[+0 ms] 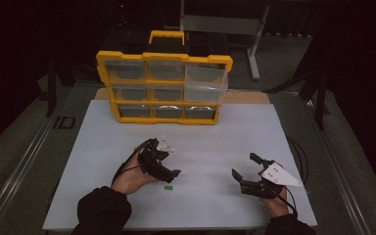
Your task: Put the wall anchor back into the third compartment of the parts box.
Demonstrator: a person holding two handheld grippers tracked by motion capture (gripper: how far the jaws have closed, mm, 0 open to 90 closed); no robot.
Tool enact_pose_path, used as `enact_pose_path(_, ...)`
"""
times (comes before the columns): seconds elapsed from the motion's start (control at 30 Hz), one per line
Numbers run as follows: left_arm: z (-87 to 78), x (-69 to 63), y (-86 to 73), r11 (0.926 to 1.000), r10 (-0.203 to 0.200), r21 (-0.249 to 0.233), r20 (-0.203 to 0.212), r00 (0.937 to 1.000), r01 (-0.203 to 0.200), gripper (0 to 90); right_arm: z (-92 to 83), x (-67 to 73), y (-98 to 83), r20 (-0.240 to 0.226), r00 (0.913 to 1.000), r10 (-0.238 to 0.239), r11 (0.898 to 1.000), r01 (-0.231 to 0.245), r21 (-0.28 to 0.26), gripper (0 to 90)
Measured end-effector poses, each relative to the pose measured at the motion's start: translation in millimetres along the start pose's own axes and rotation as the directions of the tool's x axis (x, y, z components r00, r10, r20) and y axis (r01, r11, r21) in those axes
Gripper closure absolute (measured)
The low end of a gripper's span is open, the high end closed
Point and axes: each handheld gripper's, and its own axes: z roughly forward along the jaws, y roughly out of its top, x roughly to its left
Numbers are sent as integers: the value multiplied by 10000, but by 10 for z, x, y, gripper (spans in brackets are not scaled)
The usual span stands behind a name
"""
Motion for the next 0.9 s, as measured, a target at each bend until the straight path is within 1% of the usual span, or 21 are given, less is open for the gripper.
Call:
enact_pose_path(0.1,79,-36,-58,9998,81,155,-22,10000,-81,138,6,2,-1,-18,10000,-48,10000,48,-16,136)
enact_pose_path(0.17,122,-54,-105,9998,58,189,102,9999,-60,140,9,5,-3,-26,10000,-45,10000,45,30,137)
enact_pose_path(0.33,215,-73,-218,9993,-7,375,192,9998,0,148,12,3,-4,12,10000,-60,10000,60,46,138)
enact_pose_path(0.37,215,-73,-218,9993,-7,375,192,9998,0,151,12,3,-4,12,10000,-60,10000,60,46,138)
enact_pose_path(0.4,246,-65,-243,9984,-32,565,206,9998,21,153,14,3,-4,8,10000,-73,10000,73,56,138)
enact_pose_path(0.43,256,-62,-250,9979,-16,646,127,9999,7,159,16,3,-4,3,10000,-86,9999,86,53,138)
enact_pose_path(0.47,260,-60,-256,9976,-22,687,82,10000,16,166,16,5,-5,0,10000,-96,9999,96,71,139)
enact_pose_path(0.57,267,-58,-268,9976,-28,698,134,9999,19,190,17,6,-5,-14,9999,-121,9999,122,74,139)
enact_pose_path(0.6,284,-60,-281,9969,-15,791,36,10000,12,201,18,5,-5,-29,9999,-133,9999,133,82,139)
enact_pose_path(0.7,306,-64,-295,9958,20,912,-19,10000,-19,232,21,7,-6,-46,9998,-177,9998,178,114,139)
enact_pose_path(0.73,333,-62,-307,9944,-11,1055,-144,9999,26,238,22,8,-5,-41,9998,-176,9998,177,122,140)
enact_pose_path(0.83,369,-52,-330,9935,-97,1136,-65,9999,103,248,27,10,-8,-15,9998,-184,9997,185,167,140)
enact_pose_path(0.9,380,-38,-340,9938,-250,1087,33,9997,245,256,27,9,-8,-31,9998,-192,9997,193,166,140)
